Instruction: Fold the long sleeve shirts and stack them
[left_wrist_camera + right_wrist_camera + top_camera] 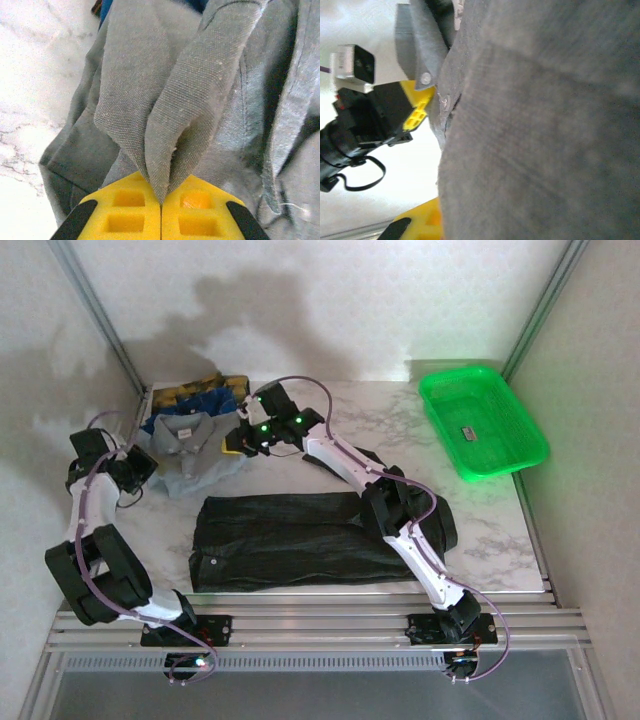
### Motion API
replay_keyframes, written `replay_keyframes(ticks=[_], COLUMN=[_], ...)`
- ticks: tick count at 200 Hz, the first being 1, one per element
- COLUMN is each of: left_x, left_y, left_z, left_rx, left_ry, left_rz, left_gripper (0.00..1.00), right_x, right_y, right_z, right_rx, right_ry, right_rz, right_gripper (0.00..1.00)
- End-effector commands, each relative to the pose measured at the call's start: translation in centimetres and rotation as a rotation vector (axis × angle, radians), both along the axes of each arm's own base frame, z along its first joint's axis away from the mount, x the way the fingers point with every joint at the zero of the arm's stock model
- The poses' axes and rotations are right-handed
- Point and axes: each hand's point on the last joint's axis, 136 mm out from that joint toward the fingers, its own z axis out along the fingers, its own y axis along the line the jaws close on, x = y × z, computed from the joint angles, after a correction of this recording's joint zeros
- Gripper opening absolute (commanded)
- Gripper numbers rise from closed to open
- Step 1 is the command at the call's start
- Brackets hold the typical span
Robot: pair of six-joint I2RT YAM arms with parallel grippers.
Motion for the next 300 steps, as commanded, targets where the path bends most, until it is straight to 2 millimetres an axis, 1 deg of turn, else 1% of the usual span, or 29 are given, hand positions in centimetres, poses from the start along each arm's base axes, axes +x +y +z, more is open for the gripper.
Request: replay_keyframes(ticks=[1,13,22,35,55,68,87,101,111,112,114,121,133,140,149,163,168,187,206,225,233,246,253,267,271,274,286,291,300], left_x=[1.0,1.6,2.0,2.8,3.8,4.2,4.9,5.4,5.9,6.0,6.1,6.5,7.2,7.6,8.1,9.0,9.3,10.7,12.4,14.0,14.6,15.4,15.8,16.6,16.8,17.0,17.6,17.8,18.2], left_y=[-0.2,-0.4,-0.5,-0.4,-0.5,-0.4,0.1,0.5,0.8,0.8,0.9,1.1,1.3,1.4,1.7,2.3,2.6,3.4,4.3,5.1,5.5,5.9,6.1,6.8,6.9,7.0,7.6,7.9,8.4], left_z=[5.3,6.4,7.5,9.6,12.5,14.3,17.0,18.7,19.6,19.7,19.7,20.1,20.7,20.7,21.0,20.9,20.8,20.4,19.0,16.3,15.0,12.6,11.2,8.1,7.5,6.7,4.4,3.8,2.4], left_rx=[0.031,0.032,0.039,0.068,0.098,0.114,0.140,0.158,0.166,0.168,0.168,0.171,0.175,0.175,0.185,0.200,0.207,0.219,0.220,0.219,0.222,0.219,0.220,0.219,0.220,0.215,0.206,0.209,0.211], left_ry=[-0.115,-0.147,-0.176,-0.225,-0.279,-0.320,-0.397,-0.444,-0.466,-0.469,-0.469,-0.482,-0.505,-0.511,-0.525,-0.533,-0.532,-0.534,-0.532,-0.505,-0.494,-0.471,-0.453,-0.406,-0.397,-0.385,-0.343,-0.329,-0.295], left_rz=[-0.001,0.002,0.005,0.007,0.006,0.014,0.036,0.050,0.055,0.054,0.055,0.057,0.057,0.058,0.062,0.068,0.071,0.079,0.086,0.090,0.095,0.096,0.095,0.098,0.095,0.093,0.092,0.097,0.101], left_gripper=[0.00,0.00,0.00,0.00,0.00,0.00,0.00,0.01,0.01,0.01,0.01,0.01,0.02,0.02,0.02,0.02,0.02,0.02,0.02,0.01,0.01,0.01,0.01,0.01,0.01,0.01,0.01,0.02,0.03], right_x=[-0.4,-0.5,-0.4,0.0,0.6,1.1,2.2,3.0,3.4,4.1,4.8,5.6,6.8,7.4,8.3,9.7,10.1,12.0,13.7,14.9,15.3,15.9,16.3,17.0,17.2,17.4,18.0,18.2,18.3], right_y=[-0.4,-0.4,-0.4,-0.5,-0.6,-0.8,-1.0,-1.0,-0.8,-1.3,-1.7,-2.0,-2.2,-2.3,-2.4,-2.6,-2.6,-2.7,-2.6,-2.1,-2.0,-1.8,-1.8,-2.0,-2.2,-2.3,-2.9,-3.1,-3.5], right_z=[8.2,9.2,9.6,10.3,11.6,12.6,13.4,14.0,14.5,14.5,14.5,15.0,15.1,15.2,15.1,14.4,14.4,12.7,10.0,7.0,5.4,2.1,0.5,-2.1,-2.8,-3.2,-4.7,-5.1,-5.4], right_rx=[0.146,0.170,0.180,0.191,0.222,0.245,0.272,0.300,0.328,0.329,0.331,0.349,0.367,0.385,0.403,0.422,0.433,0.432,0.434,0.423,0.407,0.366,0.347,0.317,0.309,0.303,0.273,0.264,0.241], right_ry=[-0.103,-0.127,-0.145,-0.166,-0.194,-0.219,-0.251,-0.273,-0.285,-0.289,-0.293,-0.308,-0.329,-0.338,-0.348,-0.349,-0.355,-0.349,-0.321,-0.294,-0.277,-0.242,-0.224,-0.194,-0.183,-0.177,-0.147,-0.138,-0.126], right_rz=[0.027,0.031,0.032,0.022,0.009,-0.004,-0.034,-0.059,-0.069,-0.083,-0.096,-0.114,-0.144,-0.158,-0.178,-0.216,-0.227,-0.284,-0.333,-0.369,-0.381,-0.399,-0.411,-0.439,-0.449,-0.457,-0.485,-0.488,-0.489], right_gripper=[0.00,0.00,0.00,0.00,0.00,0.00,0.00,0.00,0.00,0.00,0.00,0.00,0.00,0.00,0.00,0.00,0.00,0.00,0.00,0.00,0.00,0.00,0.04,0.09,0.12,0.14,0.18,0.23,0.38])
